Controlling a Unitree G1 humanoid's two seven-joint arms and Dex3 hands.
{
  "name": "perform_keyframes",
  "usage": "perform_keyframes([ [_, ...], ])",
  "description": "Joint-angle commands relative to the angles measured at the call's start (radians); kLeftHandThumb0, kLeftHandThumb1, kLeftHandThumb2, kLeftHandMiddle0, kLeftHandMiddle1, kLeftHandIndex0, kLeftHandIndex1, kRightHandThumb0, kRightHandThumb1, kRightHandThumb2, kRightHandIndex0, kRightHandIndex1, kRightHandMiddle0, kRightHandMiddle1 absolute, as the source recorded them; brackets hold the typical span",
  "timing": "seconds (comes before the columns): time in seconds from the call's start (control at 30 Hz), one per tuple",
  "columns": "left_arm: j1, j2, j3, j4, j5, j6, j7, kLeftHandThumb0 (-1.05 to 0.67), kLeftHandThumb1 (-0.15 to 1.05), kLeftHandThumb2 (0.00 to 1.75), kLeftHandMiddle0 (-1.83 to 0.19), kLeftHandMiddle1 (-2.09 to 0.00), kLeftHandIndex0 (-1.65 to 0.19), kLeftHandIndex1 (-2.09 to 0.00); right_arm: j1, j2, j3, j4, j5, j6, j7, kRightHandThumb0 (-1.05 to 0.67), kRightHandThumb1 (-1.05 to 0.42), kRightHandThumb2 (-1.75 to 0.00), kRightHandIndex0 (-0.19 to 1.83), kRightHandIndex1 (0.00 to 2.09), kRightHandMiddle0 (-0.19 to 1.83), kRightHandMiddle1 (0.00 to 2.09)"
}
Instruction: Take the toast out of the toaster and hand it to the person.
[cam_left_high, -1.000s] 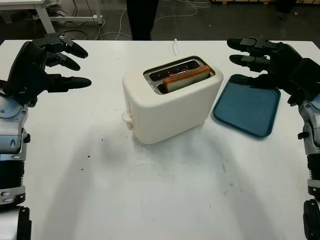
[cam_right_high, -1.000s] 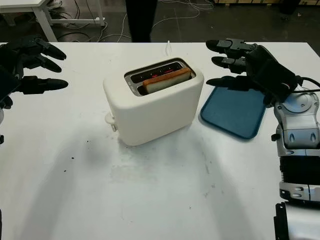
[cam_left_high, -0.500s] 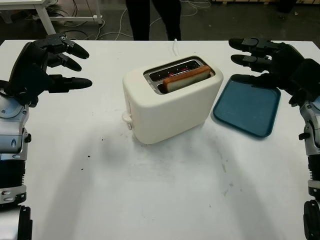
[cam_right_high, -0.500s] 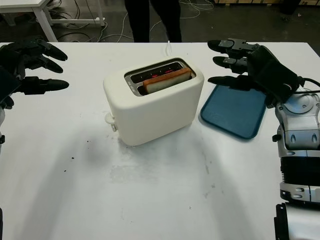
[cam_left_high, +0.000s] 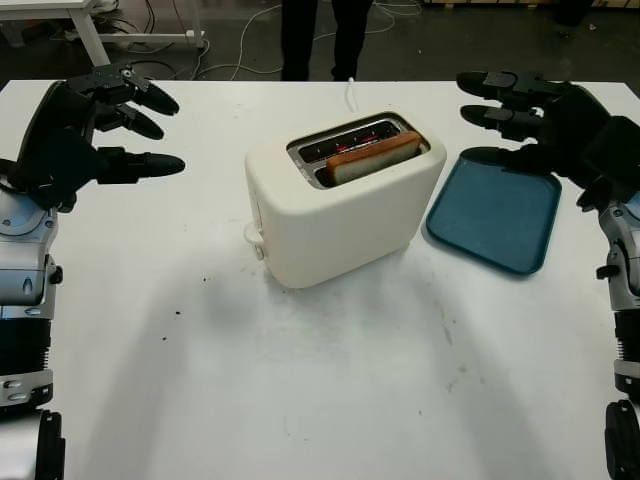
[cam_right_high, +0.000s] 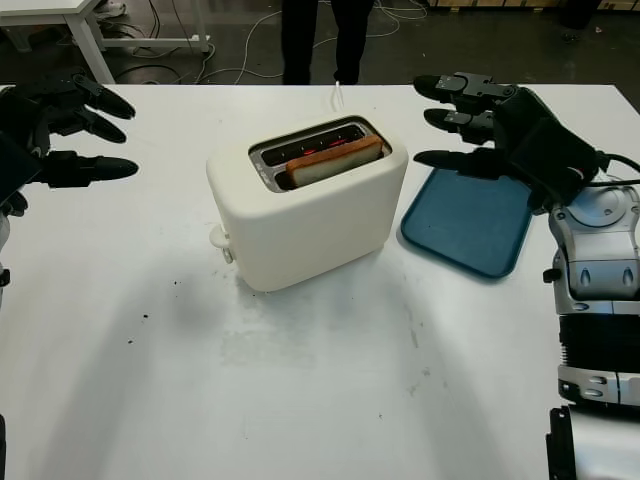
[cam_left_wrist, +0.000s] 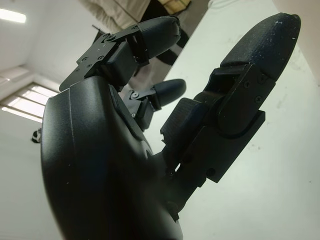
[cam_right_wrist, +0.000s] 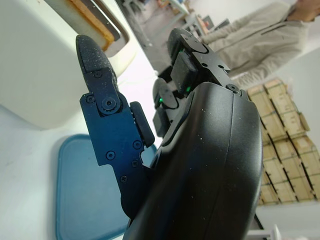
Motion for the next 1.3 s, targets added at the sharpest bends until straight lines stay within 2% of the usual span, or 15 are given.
perform_keyframes([
  [0.0, -0.008, 0.003, 0.002, 0.008, -0.004, -0.017, 0.001, -1.05, 0.65, 0.00, -0.54, -1.18, -0.59, -1.02, 0.006, 0.006, -0.006, -0.013, 0.004, 0.004, -0.014, -0.55, -0.79, 0.00, 0.46, 0.02, 0.46, 0.00],
  [1.07, -0.007, 0.003, 0.003, 0.011, -0.002, -0.018, 0.005, -1.05, 0.64, 0.00, -0.53, -1.19, -0.59, -1.02, 0.003, 0.001, -0.003, -0.002, 0.003, -0.012, -0.004, -0.53, -0.79, 0.00, 0.47, 0.02, 0.47, 0.00],
  [1.27, -0.004, 0.000, 0.007, -0.001, -0.014, 0.005, 0.000, -1.05, 0.63, 0.00, -0.52, -1.19, -0.58, -1.02, 0.005, 0.001, -0.003, -0.015, 0.004, 0.006, -0.007, -0.53, -0.80, 0.00, 0.47, 0.02, 0.47, 0.00],
])
